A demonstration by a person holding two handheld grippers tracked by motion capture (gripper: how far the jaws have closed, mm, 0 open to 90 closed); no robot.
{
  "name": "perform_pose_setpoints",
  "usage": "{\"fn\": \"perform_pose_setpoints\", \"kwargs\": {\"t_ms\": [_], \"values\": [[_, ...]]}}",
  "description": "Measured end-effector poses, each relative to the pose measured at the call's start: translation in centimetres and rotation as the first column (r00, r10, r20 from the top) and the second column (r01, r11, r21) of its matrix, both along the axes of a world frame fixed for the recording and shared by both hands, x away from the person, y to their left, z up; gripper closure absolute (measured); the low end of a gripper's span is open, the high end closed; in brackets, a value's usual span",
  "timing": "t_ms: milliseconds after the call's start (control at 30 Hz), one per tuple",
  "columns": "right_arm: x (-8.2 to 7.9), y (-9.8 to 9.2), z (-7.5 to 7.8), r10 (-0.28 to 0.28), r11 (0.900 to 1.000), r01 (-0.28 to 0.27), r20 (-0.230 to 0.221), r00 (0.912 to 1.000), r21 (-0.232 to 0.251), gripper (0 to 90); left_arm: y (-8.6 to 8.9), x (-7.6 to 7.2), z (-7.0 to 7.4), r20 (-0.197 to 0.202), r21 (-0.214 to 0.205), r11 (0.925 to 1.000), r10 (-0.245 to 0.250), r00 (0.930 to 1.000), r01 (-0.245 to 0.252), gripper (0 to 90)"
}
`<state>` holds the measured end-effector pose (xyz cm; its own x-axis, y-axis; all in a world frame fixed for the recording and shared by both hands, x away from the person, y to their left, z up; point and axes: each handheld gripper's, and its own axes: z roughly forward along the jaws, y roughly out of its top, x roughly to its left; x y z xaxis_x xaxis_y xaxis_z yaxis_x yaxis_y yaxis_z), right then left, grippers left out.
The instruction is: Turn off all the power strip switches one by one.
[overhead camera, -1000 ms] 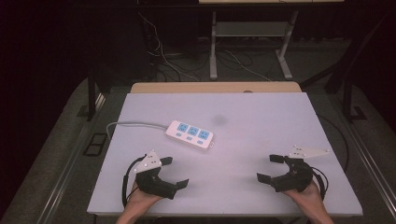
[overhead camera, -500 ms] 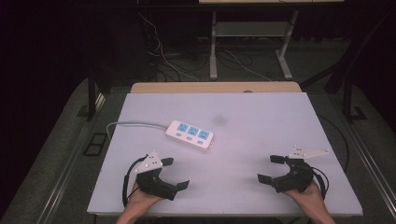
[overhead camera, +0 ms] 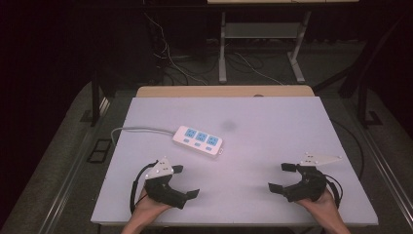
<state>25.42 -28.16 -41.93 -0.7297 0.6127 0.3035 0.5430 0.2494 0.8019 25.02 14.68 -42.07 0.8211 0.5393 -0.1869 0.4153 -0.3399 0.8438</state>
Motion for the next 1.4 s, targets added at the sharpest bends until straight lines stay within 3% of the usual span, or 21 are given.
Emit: {"fn": "perform_pose_setpoints", "kwargs": {"t_ms": [400, 1067, 1267, 1400], "values": [[0.0, -0.2, 0.0, -0.007, 1.0000, 0.007, 0.002, 1.0000, 0.005, 0.4, -0.8, 0.7, 1.0, -0.048, 0.063, 0.9977, -0.021, 0.9986, 0.024, 0.0], [0.0, -0.3, 0.0, -0.015, 0.9999, 0.015, 0.012, 0.9998, 0.002, 0.4, -2.1, 3.5, 2.7, -0.078, 0.113, 0.9918, -0.050, 0.9957, 0.059, 0.0], [0.0, -0.3, 0.0, -0.015, 0.9999, 0.015, 0.012, 0.9998, -0.001, 0.4, -2.8, 4.7, 3.7, -0.079, 0.158, 0.9837, -0.074, 0.9941, 0.086, 0.0], [0.0, -0.4, 0.0, -0.018, 0.9998, 0.018, 0.016, 0.9997, 0.000, 0.4, -3.0, 5.6, 4.4, -0.097, 0.143, 0.9841, -0.092, 0.9910, 0.106, 0.0]]}}
